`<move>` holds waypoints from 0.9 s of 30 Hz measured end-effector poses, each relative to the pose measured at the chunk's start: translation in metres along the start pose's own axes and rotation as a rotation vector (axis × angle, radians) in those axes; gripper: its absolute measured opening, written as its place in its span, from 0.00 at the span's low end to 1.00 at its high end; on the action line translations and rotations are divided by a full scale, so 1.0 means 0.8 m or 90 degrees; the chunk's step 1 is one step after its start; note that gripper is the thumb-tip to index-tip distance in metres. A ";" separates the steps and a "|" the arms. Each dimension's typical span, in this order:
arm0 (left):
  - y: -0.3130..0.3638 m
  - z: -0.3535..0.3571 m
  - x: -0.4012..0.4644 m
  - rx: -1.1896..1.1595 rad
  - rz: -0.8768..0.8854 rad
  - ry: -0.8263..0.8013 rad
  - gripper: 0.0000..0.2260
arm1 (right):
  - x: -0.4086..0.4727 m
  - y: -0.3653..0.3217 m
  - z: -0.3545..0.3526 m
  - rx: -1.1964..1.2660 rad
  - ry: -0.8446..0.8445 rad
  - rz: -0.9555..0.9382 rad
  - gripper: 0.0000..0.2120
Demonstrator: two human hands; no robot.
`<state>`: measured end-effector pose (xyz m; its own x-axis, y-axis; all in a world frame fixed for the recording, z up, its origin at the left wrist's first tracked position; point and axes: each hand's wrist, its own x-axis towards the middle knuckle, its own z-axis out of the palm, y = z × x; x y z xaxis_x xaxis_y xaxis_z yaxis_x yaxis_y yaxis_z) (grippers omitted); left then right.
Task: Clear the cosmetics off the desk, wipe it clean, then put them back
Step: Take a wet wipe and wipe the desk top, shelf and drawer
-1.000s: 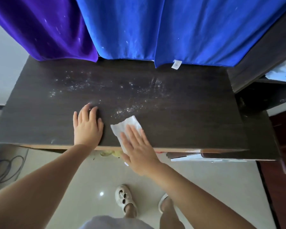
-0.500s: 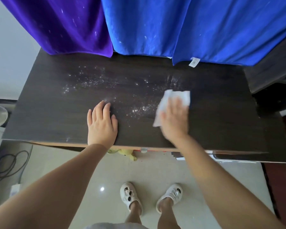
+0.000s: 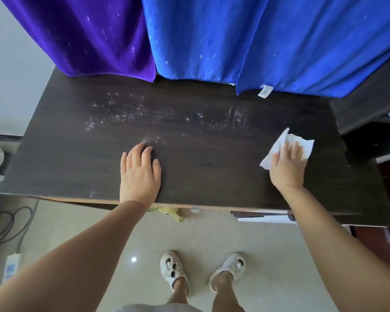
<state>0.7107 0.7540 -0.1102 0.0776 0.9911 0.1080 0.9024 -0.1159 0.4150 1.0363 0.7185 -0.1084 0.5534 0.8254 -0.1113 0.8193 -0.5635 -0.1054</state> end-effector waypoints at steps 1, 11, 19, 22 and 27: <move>0.000 0.000 0.000 0.002 0.001 -0.001 0.21 | -0.006 -0.026 0.001 -0.004 0.017 0.022 0.27; 0.001 0.001 0.000 0.016 -0.007 -0.013 0.23 | -0.121 -0.125 0.051 -0.035 -0.084 -0.757 0.25; 0.000 0.001 0.001 0.058 0.013 -0.023 0.20 | 0.063 -0.019 -0.014 0.019 -0.061 0.124 0.26; 0.000 0.001 0.001 0.061 0.009 -0.027 0.20 | 0.055 -0.114 0.005 0.016 -0.060 -0.037 0.26; 0.003 0.000 0.001 0.054 0.011 -0.023 0.20 | -0.039 -0.209 0.022 -0.024 -0.168 -0.655 0.25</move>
<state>0.7127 0.7549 -0.1092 0.1068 0.9910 0.0809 0.9334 -0.1279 0.3353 0.8794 0.7868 -0.1051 -0.4550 0.8683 -0.1973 0.8812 0.4071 -0.2404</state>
